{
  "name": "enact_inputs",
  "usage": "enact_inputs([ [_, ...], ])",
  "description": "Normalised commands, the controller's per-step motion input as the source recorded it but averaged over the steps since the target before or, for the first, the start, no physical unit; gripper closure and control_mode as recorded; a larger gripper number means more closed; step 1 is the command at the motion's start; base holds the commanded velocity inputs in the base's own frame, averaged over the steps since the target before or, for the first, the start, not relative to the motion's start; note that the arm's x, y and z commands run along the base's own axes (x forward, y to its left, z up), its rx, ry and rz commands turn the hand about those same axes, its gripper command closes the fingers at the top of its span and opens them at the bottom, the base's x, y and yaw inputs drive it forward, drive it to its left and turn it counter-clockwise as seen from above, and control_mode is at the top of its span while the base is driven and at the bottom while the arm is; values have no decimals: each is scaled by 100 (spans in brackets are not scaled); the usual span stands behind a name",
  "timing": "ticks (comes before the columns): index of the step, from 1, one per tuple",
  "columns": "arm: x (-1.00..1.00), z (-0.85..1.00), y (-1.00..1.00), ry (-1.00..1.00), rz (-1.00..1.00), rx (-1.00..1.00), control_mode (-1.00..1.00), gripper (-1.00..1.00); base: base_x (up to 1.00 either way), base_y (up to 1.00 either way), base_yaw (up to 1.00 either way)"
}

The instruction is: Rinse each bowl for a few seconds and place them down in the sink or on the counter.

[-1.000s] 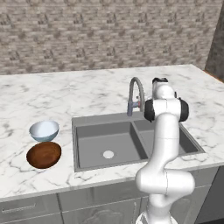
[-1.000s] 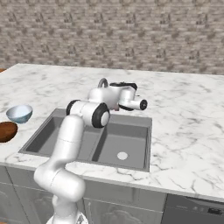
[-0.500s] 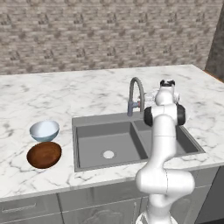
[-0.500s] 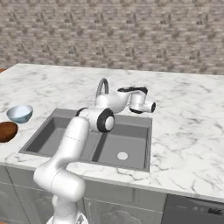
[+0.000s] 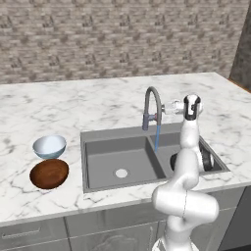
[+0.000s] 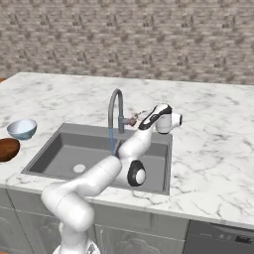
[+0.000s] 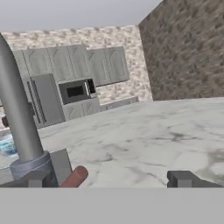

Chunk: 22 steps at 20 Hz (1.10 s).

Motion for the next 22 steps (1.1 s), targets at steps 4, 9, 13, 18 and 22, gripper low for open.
enact_inputs([
  [4,25,-77,-8,0,-22,-32,-100,-100,0,0,0],
  [9,6,39,-80,13,-19,-2,-100,-100,0,0,0],
  [13,-20,90,-57,8,-9,8,-100,-100,0,0,0],
  [18,-87,75,15,-3,0,7,-100,-100,0,0,0],
  [22,-100,18,39,-9,0,-10,-100,-100,0,0,0],
])
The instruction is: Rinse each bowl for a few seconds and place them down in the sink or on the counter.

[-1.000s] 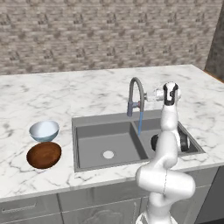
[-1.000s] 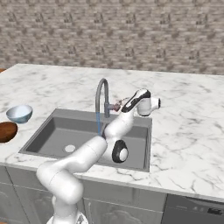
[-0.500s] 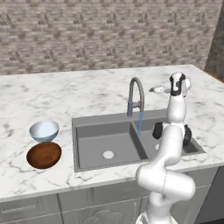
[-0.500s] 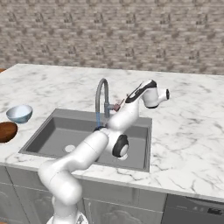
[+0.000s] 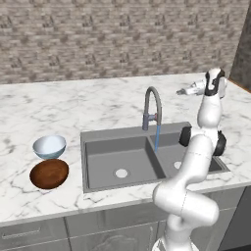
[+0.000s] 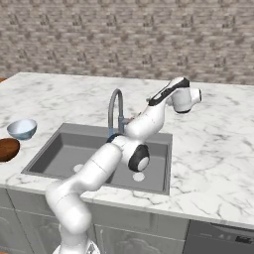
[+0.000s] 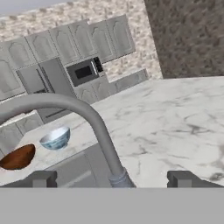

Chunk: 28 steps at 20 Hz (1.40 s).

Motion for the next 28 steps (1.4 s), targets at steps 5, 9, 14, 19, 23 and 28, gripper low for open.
enact_inputs([
  [5,-100,0,60,0,0,-20,-100,-100,0,0,0],
  [9,-100,-6,73,-6,1,-21,-100,-100,0,0,0],
  [14,-89,-16,83,-18,2,-19,-100,-100,0,0,0],
  [19,-90,34,65,-16,1,-17,-100,-100,0,0,0],
  [23,-67,89,45,-9,0,-15,-100,-100,0,0,0],
  [28,-53,69,56,-12,-3,-14,-100,-100,0,0,0],
])
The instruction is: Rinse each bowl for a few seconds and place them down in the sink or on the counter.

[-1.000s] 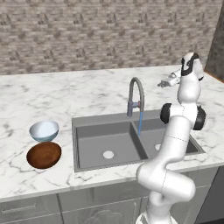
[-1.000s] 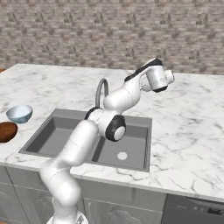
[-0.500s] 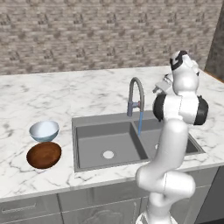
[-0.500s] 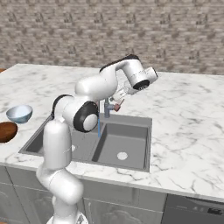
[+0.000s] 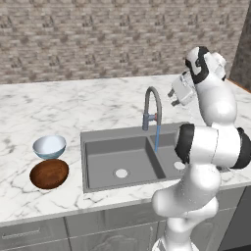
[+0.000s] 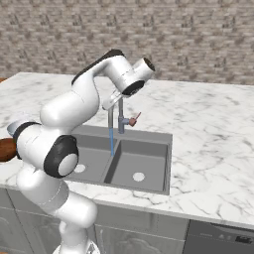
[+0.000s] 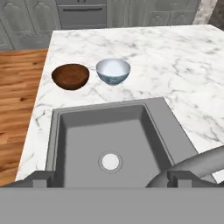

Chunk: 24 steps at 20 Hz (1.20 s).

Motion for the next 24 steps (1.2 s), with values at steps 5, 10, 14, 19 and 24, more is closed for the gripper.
enact_inputs([
  [5,-32,23,78,-6,0,-12,-100,-100,0,0,0],
  [10,-26,1,49,0,14,-4,-100,-100,0,0,0],
  [14,-13,2,46,-4,22,-8,-100,-100,0,0,0],
  [19,3,0,61,-1,25,-7,-100,-100,0,0,0],
  [24,7,0,60,-2,23,-9,-100,-100,0,0,0],
])
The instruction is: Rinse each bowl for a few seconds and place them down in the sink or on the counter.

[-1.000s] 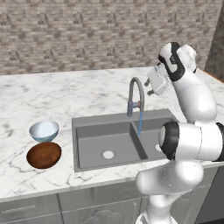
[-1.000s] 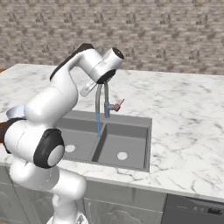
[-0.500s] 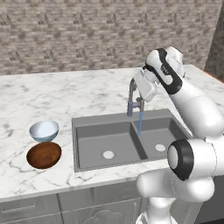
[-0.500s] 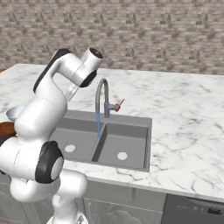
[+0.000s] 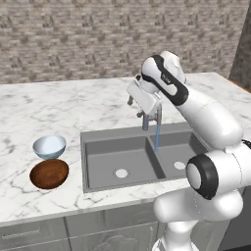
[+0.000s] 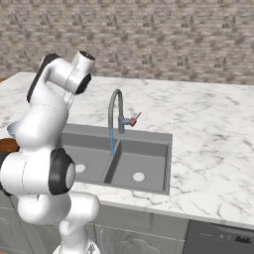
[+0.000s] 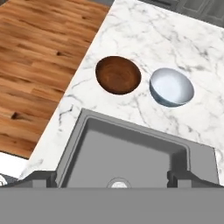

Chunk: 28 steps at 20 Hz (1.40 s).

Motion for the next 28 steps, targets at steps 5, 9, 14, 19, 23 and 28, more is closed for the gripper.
enact_inputs([
  [5,12,-8,59,-3,22,-5,-100,-100,0,0,0],
  [9,8,-11,65,-6,17,-9,-100,-100,0,0,0],
  [14,3,-12,55,-11,16,-12,-100,-100,0,0,0],
  [19,4,-13,49,-13,17,-19,-100,-100,0,0,0],
  [23,14,-11,43,-3,16,-18,-100,-100,0,0,0],
  [28,14,-15,25,0,11,-9,-100,-100,0,0,0],
])
